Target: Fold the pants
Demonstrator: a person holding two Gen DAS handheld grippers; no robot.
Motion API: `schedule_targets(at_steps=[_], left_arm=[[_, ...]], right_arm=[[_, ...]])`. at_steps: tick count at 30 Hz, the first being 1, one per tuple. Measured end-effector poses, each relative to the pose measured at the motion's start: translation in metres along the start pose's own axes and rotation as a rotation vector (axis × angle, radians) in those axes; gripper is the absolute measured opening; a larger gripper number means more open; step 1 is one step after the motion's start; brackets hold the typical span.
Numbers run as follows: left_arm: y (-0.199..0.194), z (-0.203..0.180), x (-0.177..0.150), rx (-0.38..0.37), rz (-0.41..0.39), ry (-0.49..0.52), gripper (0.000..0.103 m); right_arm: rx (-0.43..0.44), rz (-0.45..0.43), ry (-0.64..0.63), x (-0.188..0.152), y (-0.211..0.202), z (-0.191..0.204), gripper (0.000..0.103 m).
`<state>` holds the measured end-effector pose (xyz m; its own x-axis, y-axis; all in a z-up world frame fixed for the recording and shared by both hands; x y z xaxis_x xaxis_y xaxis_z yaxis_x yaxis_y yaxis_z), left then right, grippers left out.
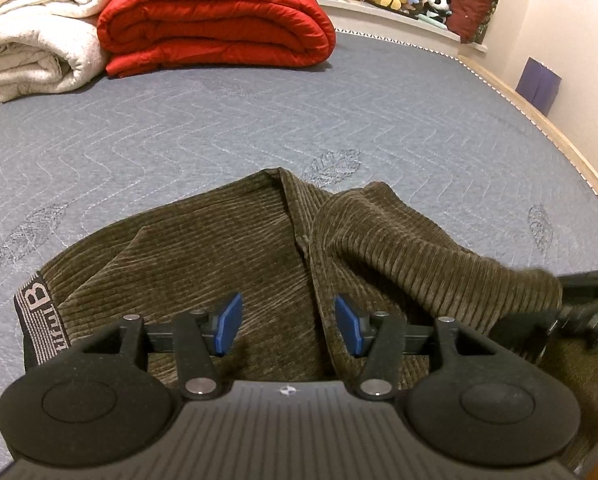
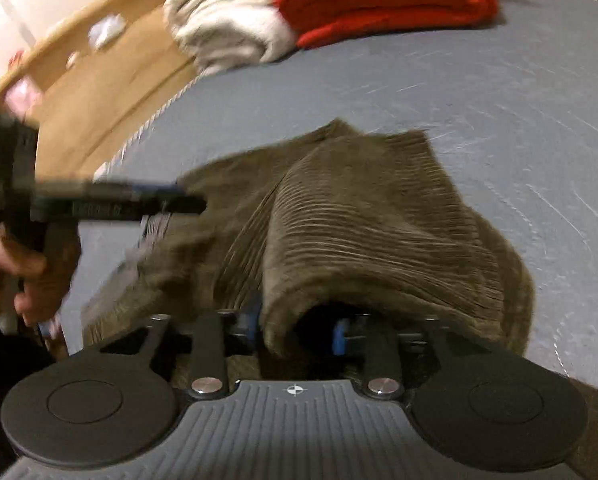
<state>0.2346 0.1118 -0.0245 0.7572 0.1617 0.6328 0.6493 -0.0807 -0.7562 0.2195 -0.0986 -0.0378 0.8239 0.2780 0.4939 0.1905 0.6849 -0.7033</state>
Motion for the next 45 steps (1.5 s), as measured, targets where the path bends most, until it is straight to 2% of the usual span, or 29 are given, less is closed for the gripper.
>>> schedule_targets(at_steps=[2, 7, 10, 12, 14, 15, 17, 22, 25, 26, 27, 28, 29, 31, 33, 35, 37, 39, 40, 41, 44, 45], left_arm=[[0.002, 0.000, 0.000, 0.002, 0.004, 0.003, 0.057], [0.004, -0.001, 0.000, 0.006, 0.008, 0.000, 0.058], [0.006, -0.002, 0.000, 0.010, 0.009, -0.006, 0.058], [0.006, -0.001, 0.001, 0.015, 0.006, -0.017, 0.058], [0.006, 0.000, 0.002, 0.022, -0.003, -0.033, 0.058], [0.006, 0.001, 0.003, 0.026, -0.008, -0.041, 0.058], [0.005, 0.003, 0.006, 0.041, -0.024, -0.056, 0.058], [-0.002, 0.002, 0.019, 0.069, -0.094, -0.067, 0.058], [-0.009, -0.006, 0.029, 0.075, -0.163, -0.030, 0.058], [-0.011, -0.011, 0.031, 0.073, -0.184, -0.011, 0.058], [-0.012, -0.017, 0.033, 0.065, -0.203, 0.010, 0.058], [-0.013, -0.025, 0.034, 0.053, -0.230, 0.037, 0.058], [-0.015, -0.033, 0.035, 0.042, -0.251, 0.065, 0.058], [-0.013, -0.056, 0.036, 0.005, -0.292, 0.140, 0.058], [0.001, -0.078, 0.032, -0.049, -0.289, 0.192, 0.058], [0.024, -0.101, 0.029, -0.108, -0.254, 0.228, 0.058], [0.050, -0.121, 0.025, -0.142, -0.208, 0.277, 0.059], [0.075, -0.132, 0.018, -0.152, -0.155, 0.328, 0.069], [0.088, -0.135, 0.014, -0.144, -0.129, 0.354, 0.072], [0.098, -0.135, 0.009, -0.139, -0.100, 0.370, 0.072], [0.121, -0.129, -0.008, -0.139, -0.009, 0.388, 0.073], [0.127, -0.126, -0.012, -0.125, 0.010, 0.402, 0.073]], right_arm=[[0.015, -0.037, 0.083, 0.007, -0.008, -0.013, 0.068], [0.050, -0.059, 0.272, 0.012, 0.001, -0.031, 0.070], [0.061, -0.062, 0.339, 0.015, 0.012, -0.035, 0.070], [0.036, -0.086, 0.364, 0.021, 0.018, -0.035, 0.064], [0.032, -0.120, 0.404, 0.029, 0.020, -0.037, 0.022], [0.033, -0.145, 0.419, 0.034, 0.019, -0.037, 0.016], [0.026, -0.193, 0.409, 0.045, 0.014, -0.036, 0.010], [0.005, -0.268, 0.309, 0.074, 0.000, -0.035, 0.009], [-0.031, -0.319, 0.305, 0.095, -0.013, -0.055, 0.007], [-0.062, -0.355, 0.306, 0.102, -0.022, -0.066, 0.005], [-0.118, -0.426, 0.319, 0.110, -0.040, -0.083, 0.005], [-0.167, -0.505, 0.351, 0.117, -0.060, -0.101, 0.004], [-0.238, -0.625, 0.413, 0.121, -0.090, -0.127, 0.004], [-0.445, -0.843, 0.564, 0.108, -0.154, -0.184, 0.004], [-0.623, -0.956, 0.733, 0.075, -0.202, -0.244, 0.005], [-0.731, -0.928, 0.838, 0.042, -0.214, -0.294, 0.006], [-0.773, -0.844, 0.884, 0.016, -0.201, -0.328, 0.008], [-0.819, -0.739, 0.920, -0.007, -0.181, -0.354, 0.011], [-0.803, -0.691, 0.942, -0.017, -0.170, -0.365, 0.014], [-0.786, -0.667, 0.961, -0.025, -0.164, -0.373, 0.020], [-0.760, -0.666, 1.002, -0.040, -0.162, -0.389, 0.040], [-0.755, -0.673, 1.012, -0.042, -0.164, -0.394, 0.041]])
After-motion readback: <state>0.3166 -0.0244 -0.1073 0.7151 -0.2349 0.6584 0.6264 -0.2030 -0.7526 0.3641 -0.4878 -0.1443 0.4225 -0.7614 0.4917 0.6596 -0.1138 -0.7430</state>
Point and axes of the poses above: each gripper's, at about its wrist camera, not at the fingertips, and y roughly the way its jaws point, z to its left, x to its top, the point moved 10 cm from there along y, roughly the way its jaws point, and after that the axes turned 6 degrees about -x, right-handed, at the moved point
